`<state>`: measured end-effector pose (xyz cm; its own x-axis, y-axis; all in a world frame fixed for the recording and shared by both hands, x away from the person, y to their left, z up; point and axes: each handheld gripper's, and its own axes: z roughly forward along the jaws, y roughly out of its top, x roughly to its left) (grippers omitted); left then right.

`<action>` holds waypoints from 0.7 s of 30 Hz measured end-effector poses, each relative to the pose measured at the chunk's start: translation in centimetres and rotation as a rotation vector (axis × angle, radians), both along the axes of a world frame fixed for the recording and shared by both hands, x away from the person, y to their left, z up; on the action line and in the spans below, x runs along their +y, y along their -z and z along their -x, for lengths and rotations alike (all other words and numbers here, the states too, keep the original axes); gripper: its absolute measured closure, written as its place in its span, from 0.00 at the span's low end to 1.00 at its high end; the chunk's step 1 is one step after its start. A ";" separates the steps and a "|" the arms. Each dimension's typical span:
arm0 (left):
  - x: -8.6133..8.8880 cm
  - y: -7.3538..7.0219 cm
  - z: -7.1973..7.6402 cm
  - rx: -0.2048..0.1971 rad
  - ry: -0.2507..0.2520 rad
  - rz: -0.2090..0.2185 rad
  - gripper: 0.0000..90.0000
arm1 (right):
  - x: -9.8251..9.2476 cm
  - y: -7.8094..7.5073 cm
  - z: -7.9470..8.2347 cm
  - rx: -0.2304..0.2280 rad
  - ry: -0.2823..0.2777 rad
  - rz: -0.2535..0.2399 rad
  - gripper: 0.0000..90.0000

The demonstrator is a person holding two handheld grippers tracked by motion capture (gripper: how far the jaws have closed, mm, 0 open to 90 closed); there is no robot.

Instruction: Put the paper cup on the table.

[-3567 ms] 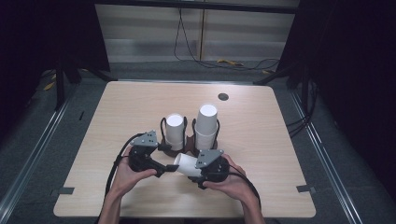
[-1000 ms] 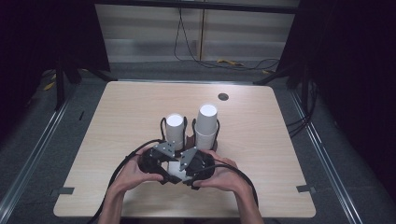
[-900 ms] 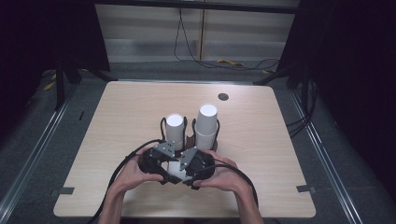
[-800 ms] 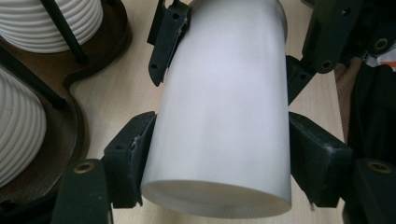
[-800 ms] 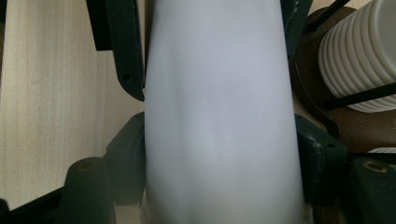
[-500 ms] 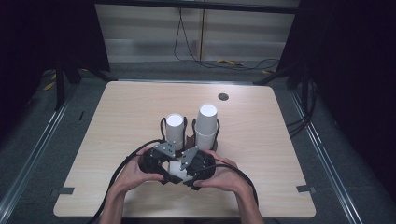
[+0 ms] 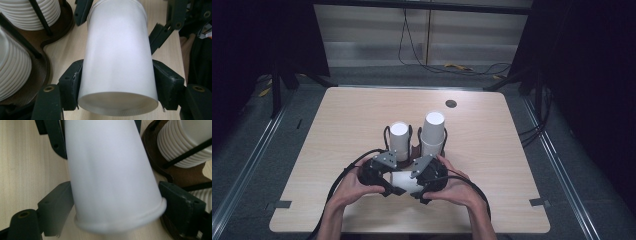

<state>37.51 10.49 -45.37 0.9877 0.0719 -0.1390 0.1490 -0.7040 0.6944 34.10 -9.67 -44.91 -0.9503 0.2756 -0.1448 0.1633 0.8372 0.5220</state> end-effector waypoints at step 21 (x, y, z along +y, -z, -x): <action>1.3 -0.2 0.7 -0.034 -0.073 0.078 0.36 | -3.2 1.3 0.9 0.003 0.139 -0.104 0.16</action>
<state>36.77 11.83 -45.14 0.9844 0.1345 -0.1138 0.1738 -0.6359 0.7520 33.17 -12.84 -46.20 -0.9024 0.4175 -0.1062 0.2750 0.7480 0.6041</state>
